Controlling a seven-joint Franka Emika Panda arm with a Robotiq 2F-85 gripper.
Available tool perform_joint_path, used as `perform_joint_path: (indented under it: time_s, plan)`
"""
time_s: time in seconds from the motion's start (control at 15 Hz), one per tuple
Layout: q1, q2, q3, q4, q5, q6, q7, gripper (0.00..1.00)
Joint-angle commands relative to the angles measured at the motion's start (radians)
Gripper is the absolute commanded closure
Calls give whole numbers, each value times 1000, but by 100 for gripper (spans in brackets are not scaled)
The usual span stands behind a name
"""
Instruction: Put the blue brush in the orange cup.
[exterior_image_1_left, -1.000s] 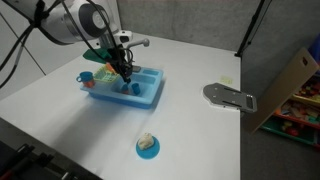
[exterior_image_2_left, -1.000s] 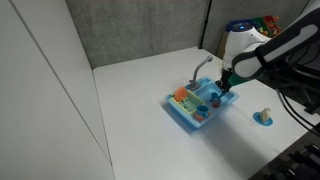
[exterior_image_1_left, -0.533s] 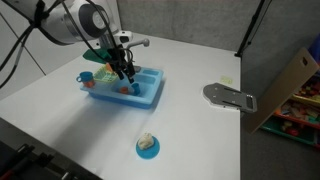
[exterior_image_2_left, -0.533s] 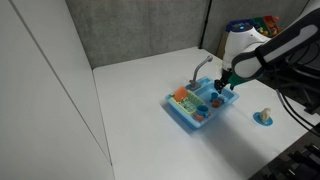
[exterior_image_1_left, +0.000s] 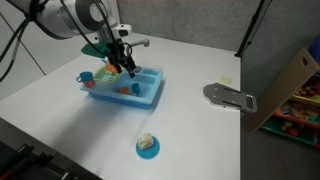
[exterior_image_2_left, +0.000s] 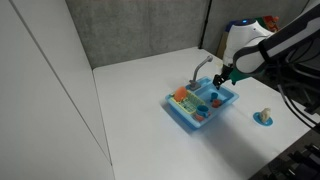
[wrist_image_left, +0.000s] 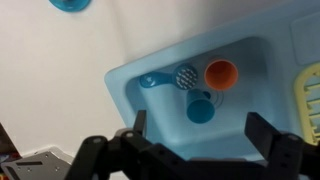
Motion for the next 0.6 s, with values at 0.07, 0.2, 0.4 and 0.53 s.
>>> perform_joint_path:
  time_s: [0.07, 0.2, 0.4, 0.53]
  plan:
    - [-5, -88, -2, -28, 4, -97, -20, 0]
    - [-13, -119, 2, -24, 4, -158, -24, 0]
    - [-39, -177, 17, -14, 20, -272, -53, 0]
    - [-65, -221, 33, -5, 48, -350, -95, 0]
